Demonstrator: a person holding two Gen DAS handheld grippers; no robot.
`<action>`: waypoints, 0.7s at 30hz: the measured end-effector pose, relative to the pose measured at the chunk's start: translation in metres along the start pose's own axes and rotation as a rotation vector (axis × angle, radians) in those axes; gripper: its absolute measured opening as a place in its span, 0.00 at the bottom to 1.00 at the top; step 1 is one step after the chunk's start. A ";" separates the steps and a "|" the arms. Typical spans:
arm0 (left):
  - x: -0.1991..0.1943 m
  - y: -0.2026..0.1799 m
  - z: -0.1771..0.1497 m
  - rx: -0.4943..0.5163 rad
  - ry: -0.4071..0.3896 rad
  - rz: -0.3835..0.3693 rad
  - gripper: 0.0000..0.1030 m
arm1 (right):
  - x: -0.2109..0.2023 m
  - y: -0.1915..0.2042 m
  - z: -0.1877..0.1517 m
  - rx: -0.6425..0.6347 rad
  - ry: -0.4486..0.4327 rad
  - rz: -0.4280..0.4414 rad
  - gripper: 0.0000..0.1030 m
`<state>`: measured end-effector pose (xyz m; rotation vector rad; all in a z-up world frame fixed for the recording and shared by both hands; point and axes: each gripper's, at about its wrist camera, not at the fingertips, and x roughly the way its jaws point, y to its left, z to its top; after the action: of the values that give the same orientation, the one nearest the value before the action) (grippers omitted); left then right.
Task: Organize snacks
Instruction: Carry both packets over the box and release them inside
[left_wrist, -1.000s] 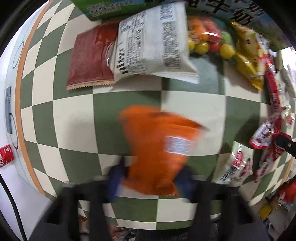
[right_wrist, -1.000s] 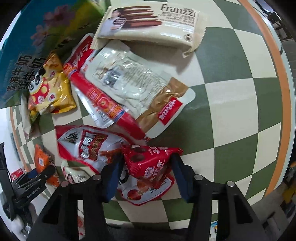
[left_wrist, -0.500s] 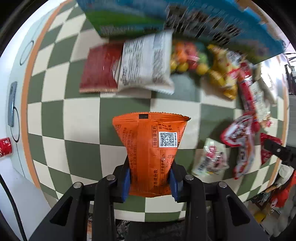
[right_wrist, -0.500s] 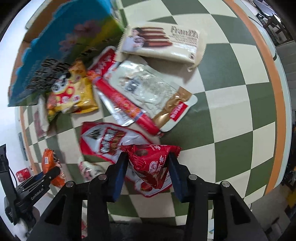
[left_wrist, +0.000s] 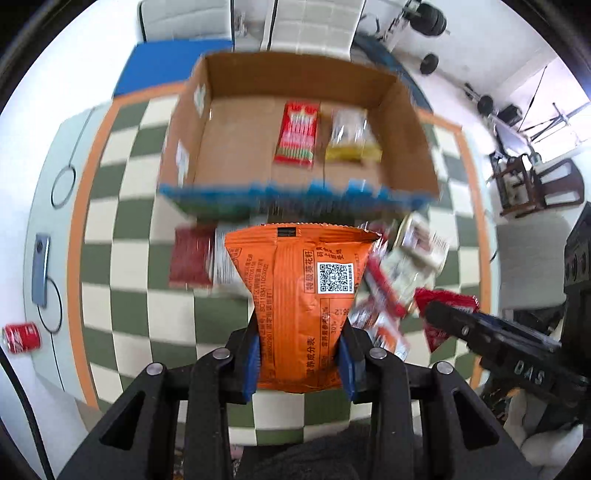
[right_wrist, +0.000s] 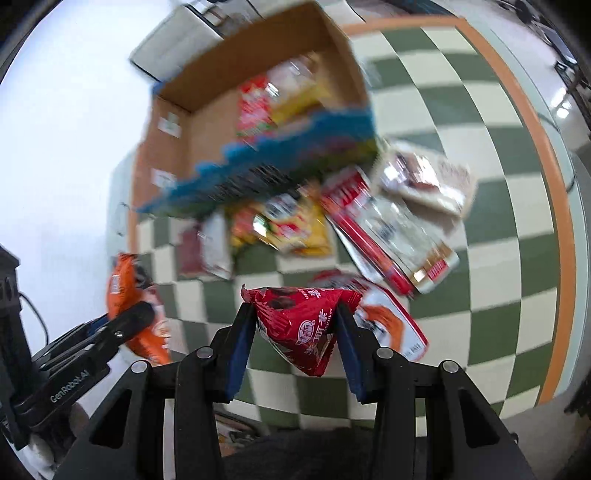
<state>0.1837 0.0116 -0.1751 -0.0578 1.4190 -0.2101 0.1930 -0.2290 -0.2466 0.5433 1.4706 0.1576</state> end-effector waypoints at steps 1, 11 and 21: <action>-0.004 -0.002 0.013 0.009 -0.010 0.005 0.30 | -0.006 0.008 0.006 -0.010 -0.011 0.015 0.45; 0.011 0.021 0.127 -0.015 0.002 0.039 0.30 | -0.031 0.056 0.111 -0.077 -0.129 0.008 0.45; 0.078 0.038 0.222 -0.032 0.122 0.098 0.31 | 0.014 0.027 0.234 0.032 -0.114 -0.063 0.45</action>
<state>0.4170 0.0162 -0.2235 -0.0016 1.5429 -0.1117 0.4275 -0.2581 -0.2459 0.5229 1.3793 0.0531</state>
